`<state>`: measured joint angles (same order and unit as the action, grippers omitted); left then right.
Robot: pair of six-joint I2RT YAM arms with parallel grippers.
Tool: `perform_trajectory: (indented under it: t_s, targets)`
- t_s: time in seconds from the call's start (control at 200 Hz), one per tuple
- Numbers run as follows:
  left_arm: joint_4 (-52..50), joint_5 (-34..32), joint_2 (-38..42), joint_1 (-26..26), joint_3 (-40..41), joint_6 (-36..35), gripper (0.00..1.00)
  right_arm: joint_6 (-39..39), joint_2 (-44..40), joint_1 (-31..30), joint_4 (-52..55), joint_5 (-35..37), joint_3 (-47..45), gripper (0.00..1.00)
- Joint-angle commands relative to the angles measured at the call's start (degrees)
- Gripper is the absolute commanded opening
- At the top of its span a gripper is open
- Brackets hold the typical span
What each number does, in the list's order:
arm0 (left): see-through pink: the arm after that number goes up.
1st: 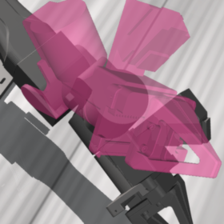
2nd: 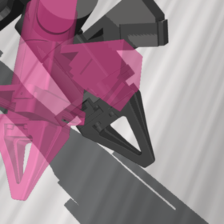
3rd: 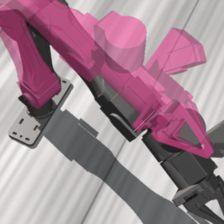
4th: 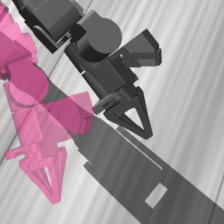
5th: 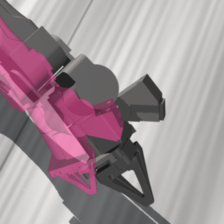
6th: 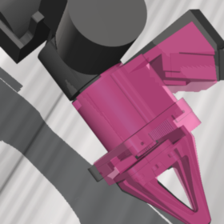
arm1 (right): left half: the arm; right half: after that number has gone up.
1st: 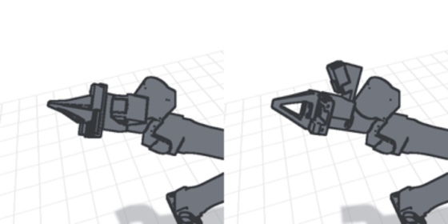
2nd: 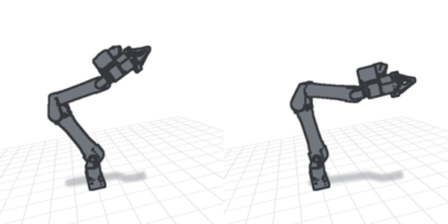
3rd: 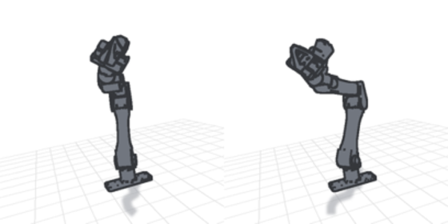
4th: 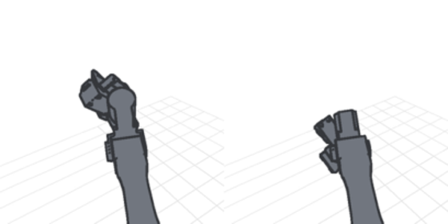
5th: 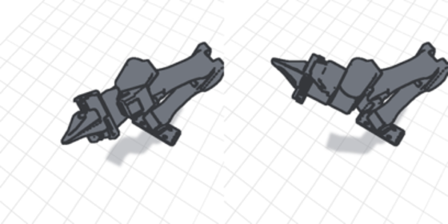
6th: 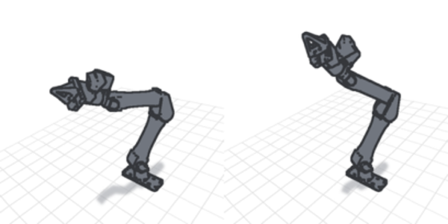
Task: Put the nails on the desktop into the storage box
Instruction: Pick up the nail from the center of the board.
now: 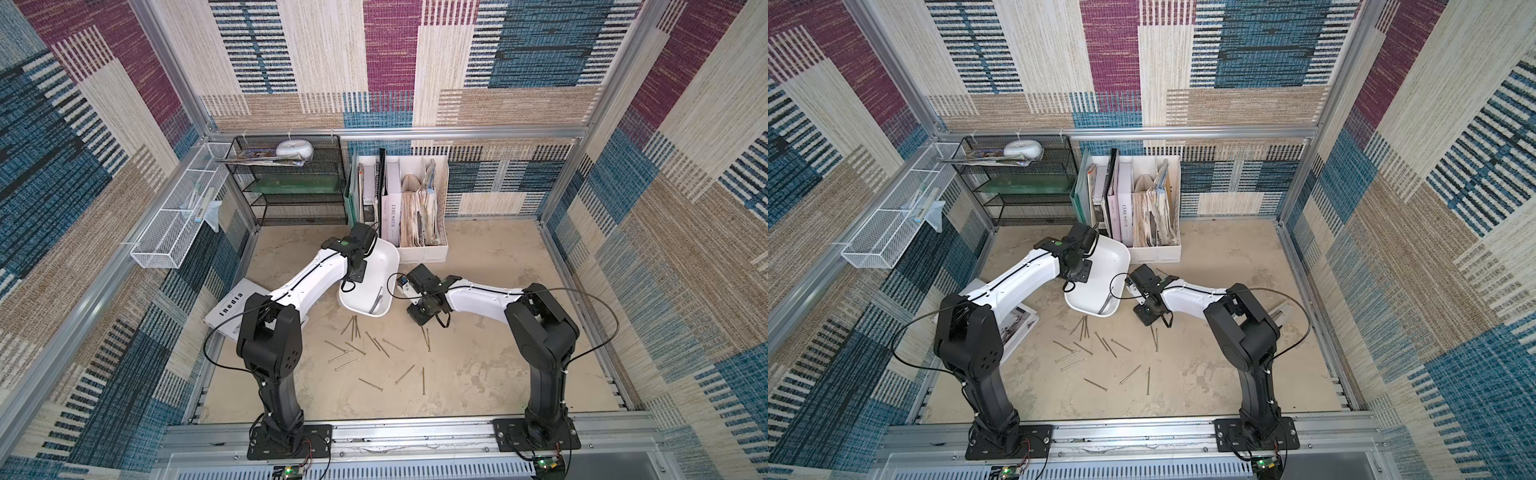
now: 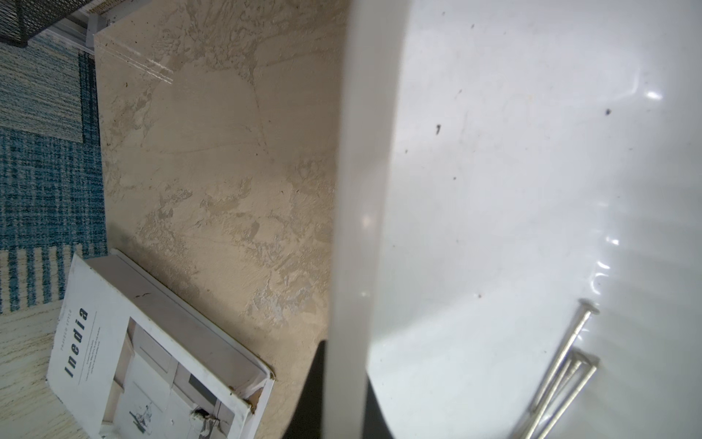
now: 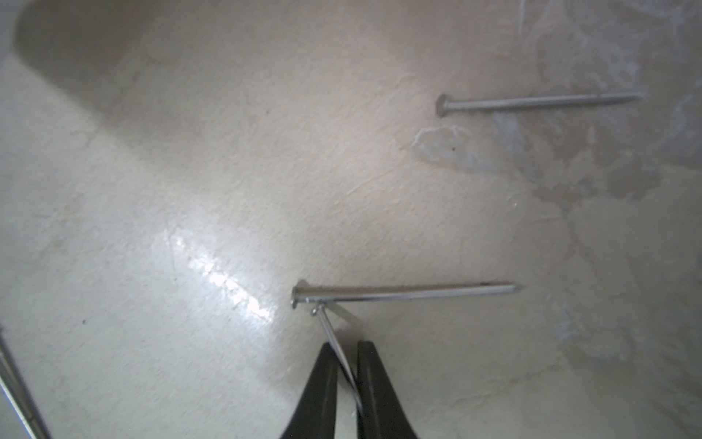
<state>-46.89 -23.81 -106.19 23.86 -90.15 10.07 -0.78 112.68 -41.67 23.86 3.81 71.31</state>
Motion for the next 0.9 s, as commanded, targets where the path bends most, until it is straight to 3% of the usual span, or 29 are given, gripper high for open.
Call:
perform_trajectory:
  t_s: [0.0, 0.29, 0.561, 0.896]
  targets:
    - [-0.5, 0.5, 0.6, -0.1, -0.6, -0.3, 0.0, 0.8, 1.6, -0.3, 5.9, 1.8, -2.6, 0.14]
    - [-0.6, 0.6, 0.4, -0.2, -0.7, -0.6, 0.0, 2.9, 1.1, -0.2, 3.8, -0.2, -2.5, 0.0]
    - [-1.1, 1.0, 0.0, -0.1, -1.3, -0.8, 0.0, 4.2, -5.7, 1.6, 3.3, -4.3, -2.8, 0.0]
    - [-1.5, 2.0, -0.8, -0.2, -1.8, -0.7, 0.0, 7.7, -18.4, 3.3, 4.8, -15.5, -1.6, 0.0]
